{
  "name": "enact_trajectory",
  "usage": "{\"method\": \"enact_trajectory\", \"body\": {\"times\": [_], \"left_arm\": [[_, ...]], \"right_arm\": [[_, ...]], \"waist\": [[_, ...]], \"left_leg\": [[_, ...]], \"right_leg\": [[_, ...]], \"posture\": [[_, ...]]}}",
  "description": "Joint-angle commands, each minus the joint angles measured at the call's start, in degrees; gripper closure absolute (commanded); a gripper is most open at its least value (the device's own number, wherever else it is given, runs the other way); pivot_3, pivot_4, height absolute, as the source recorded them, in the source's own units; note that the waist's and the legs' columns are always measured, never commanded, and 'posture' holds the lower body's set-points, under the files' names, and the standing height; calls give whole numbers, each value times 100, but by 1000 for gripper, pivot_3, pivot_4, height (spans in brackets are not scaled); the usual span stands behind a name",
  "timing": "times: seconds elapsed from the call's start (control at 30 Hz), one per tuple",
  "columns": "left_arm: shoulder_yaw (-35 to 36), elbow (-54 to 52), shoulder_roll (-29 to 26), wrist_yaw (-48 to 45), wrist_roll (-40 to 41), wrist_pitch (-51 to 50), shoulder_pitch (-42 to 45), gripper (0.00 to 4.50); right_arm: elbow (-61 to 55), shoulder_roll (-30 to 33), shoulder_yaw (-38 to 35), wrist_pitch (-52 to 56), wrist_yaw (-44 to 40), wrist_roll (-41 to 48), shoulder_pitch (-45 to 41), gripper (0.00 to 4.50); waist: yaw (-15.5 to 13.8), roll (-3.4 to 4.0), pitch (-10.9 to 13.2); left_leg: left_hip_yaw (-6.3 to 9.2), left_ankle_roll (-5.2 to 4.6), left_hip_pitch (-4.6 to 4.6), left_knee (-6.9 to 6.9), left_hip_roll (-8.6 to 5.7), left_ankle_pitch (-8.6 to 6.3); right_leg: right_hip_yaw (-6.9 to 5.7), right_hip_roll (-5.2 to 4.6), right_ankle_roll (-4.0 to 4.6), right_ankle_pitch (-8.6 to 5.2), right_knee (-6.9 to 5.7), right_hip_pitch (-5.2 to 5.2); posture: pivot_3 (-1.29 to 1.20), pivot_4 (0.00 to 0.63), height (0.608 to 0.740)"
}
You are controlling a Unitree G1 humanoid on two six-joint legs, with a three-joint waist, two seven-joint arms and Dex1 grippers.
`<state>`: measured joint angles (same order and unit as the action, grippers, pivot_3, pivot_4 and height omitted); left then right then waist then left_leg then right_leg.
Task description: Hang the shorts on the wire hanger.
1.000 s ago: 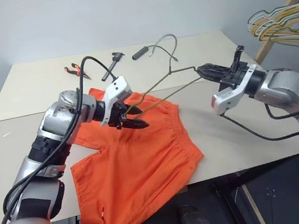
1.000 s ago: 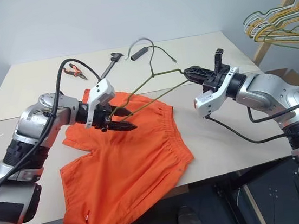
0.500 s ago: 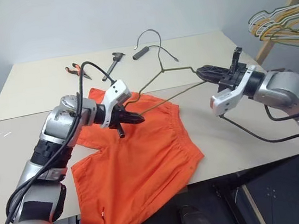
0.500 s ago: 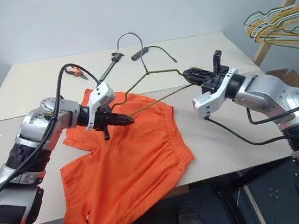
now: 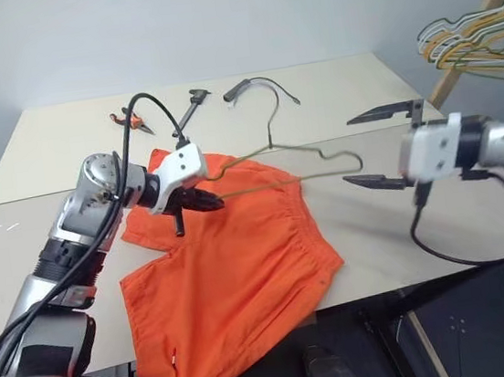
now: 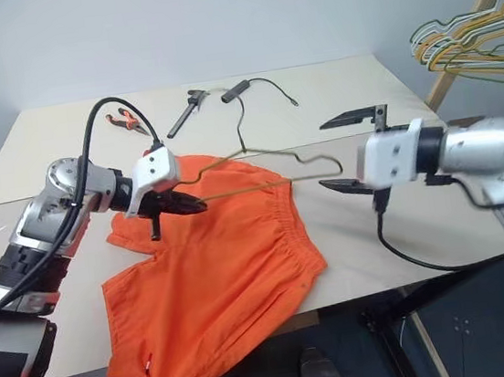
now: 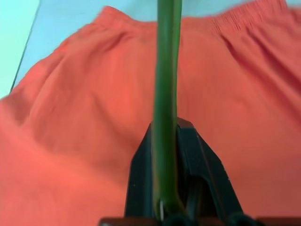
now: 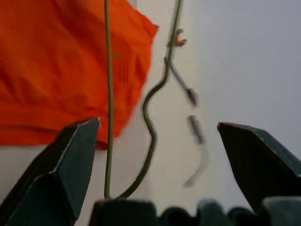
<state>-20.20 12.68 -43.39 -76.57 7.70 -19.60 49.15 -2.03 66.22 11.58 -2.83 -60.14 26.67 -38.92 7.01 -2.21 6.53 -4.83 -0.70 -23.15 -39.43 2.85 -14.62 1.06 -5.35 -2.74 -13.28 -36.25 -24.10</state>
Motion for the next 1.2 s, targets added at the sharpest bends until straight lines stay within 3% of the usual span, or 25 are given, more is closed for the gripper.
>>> {"method": "enact_trajectory", "body": {"times": [0.03,0.17,0.3,0.4,0.5,0.87,0.93,1.1,1.2], "left_arm": [[60,20,14,-234,-99,413,134,4500],[81,103,138,-322,-151,429,236,4500],[124,122,195,-295,-205,429,240,4500],[172,46,200,-293,-196,380,182,4500],[200,-23,209,-281,-173,337,134,4500],[274,-158,211,-249,-139,220,15,4500],[271,-159,199,-329,-102,201,10,4500],[512,-154,216,-593,286,299,-68,3102],[967,5,340,-333,618,138,-78,2153]], "right_arm": [[-156,21,219,1701,-950,230,-730,19],[58,-237,1114,3009,-1678,-700,-1607,19],[161,-569,1562,4087,-2094,-1081,-2200,19],[100,-791,1785,4243,-2050,-1504,-2252,19],[141,-1015,1927,4353,-1986,-1820,-2190,607],[119,-1334,1746,4548,-2002,-2088,-2003,4479],[49,-1308,1680,4550,-2036,-2048,-1934,4479],[-226,-1183,1360,4790,-2040,-1863,-1578,4500],[-452,-885,825,5214,-1956,-1521,-928,4500]], "waist": [[-9,14,-9],[-29,28,-46],[-56,56,-62],[-104,60,-65],[-138,61,-66],[-166,62,-67],[-165,63,-67],[-170,62,-67],[-237,62,-67]], "left_leg": [[-1,-4,-3,-11,1,-2],[-5,-24,-7,-47,0,-16],[-6,-25,-18,-61,-2,-16],[-6,-24,-27,-62,-2,-16],[-8,-25,-29,-69,-2,-16],[-6,-25,-35,-75,-3,-16],[-5,-25,-34,-75,-2,-16],[-5,-25,-34,-77,-2,-16],[-2,-27,-36,-77,-2,-17]], "right_leg": [[-1,2,-1,1,-6,-2],[-4,-1,-3,-2,-47,-6],[-2,-1,-3,-2,-65,-18],[-1,1,-3,-3,-75,-29],[-1,0,-4,-3,-77,-27],[-4,0,-5,-3,-81,-28],[-5,1,-5,-3,-80,-27],[-5,1,-5,-4,-80,-27],[-7,1,-5,-3,-80,-25]], "posture": [[-106,44,740],[-101,40,740],[-88,37,740],[-87,36,740],[-86,35,740],[-82,45,740],[-82,45,740],[-83,53,740],[-64,65,740]]}}
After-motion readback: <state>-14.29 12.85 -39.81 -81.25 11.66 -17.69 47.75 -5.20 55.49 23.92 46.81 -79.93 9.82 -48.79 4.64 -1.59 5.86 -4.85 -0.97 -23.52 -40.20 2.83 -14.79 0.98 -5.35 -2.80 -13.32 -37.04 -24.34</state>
